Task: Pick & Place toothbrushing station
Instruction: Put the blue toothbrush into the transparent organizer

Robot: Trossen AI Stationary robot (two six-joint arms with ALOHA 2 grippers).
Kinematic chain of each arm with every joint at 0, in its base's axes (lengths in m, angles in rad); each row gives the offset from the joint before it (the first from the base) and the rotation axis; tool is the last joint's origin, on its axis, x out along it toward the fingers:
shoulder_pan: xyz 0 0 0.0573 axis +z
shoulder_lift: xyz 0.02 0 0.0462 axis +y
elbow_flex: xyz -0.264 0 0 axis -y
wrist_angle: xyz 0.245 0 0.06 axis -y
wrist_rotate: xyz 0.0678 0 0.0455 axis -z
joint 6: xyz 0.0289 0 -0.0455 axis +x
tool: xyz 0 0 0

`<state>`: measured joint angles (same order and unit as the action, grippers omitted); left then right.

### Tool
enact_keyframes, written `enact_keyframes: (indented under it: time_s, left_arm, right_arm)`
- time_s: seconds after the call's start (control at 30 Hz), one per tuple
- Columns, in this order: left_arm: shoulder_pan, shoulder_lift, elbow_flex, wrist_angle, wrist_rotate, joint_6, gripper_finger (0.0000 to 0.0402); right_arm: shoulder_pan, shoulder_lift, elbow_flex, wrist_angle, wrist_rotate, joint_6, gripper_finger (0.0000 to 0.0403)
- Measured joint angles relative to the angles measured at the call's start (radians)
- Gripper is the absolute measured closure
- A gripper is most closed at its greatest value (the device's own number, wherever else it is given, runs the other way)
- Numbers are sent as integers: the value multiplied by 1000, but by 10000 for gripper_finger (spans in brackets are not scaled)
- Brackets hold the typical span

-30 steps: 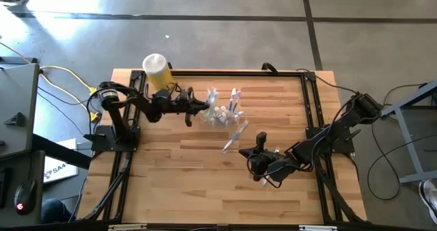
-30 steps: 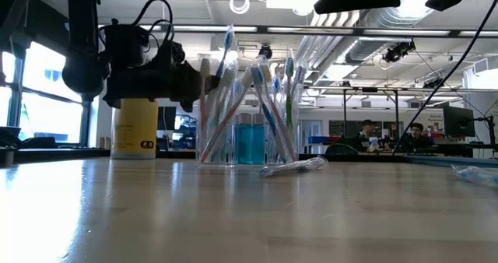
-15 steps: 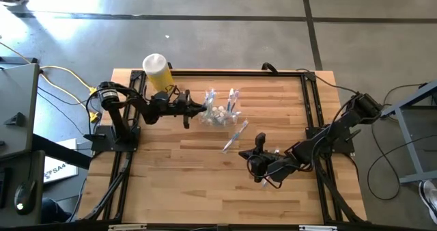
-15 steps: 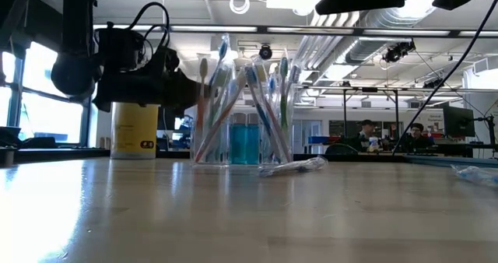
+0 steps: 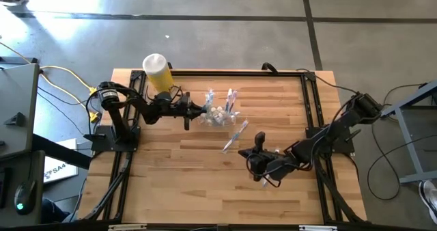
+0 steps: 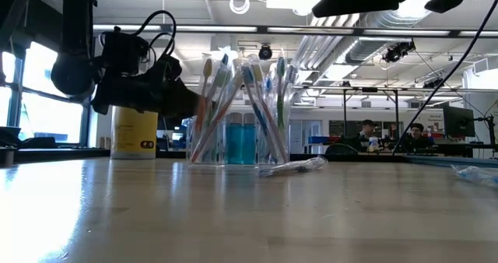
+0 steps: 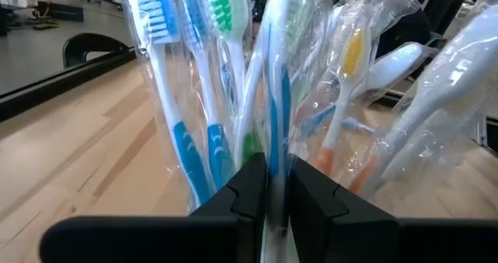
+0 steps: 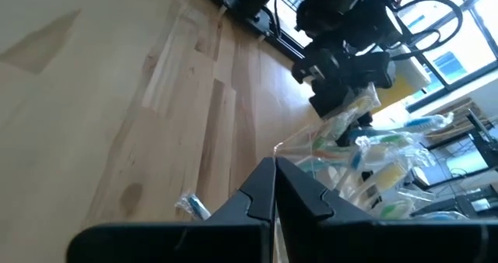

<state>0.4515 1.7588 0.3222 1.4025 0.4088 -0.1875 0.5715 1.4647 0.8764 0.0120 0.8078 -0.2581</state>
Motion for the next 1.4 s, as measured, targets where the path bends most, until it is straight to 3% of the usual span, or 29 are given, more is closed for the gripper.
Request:
enact_keyframes:
  time_s: [0.5,0.8,0.93,1.4]
  left_arm:
    - [0,0,0,-41,-15,8,344]
    - [0,0,0,-43,-15,0,248]
    - [0,0,0,-23,35,53,215]
    - [-2,0,0,-14,68,138,211]
  right_arm:
    - [-68,0,0,-1,-85,3,400]
    - [-70,0,0,-1,-86,2,400]
    - [-71,0,0,-1,-86,1,400]
    - [-71,0,0,-24,-86,2,400]
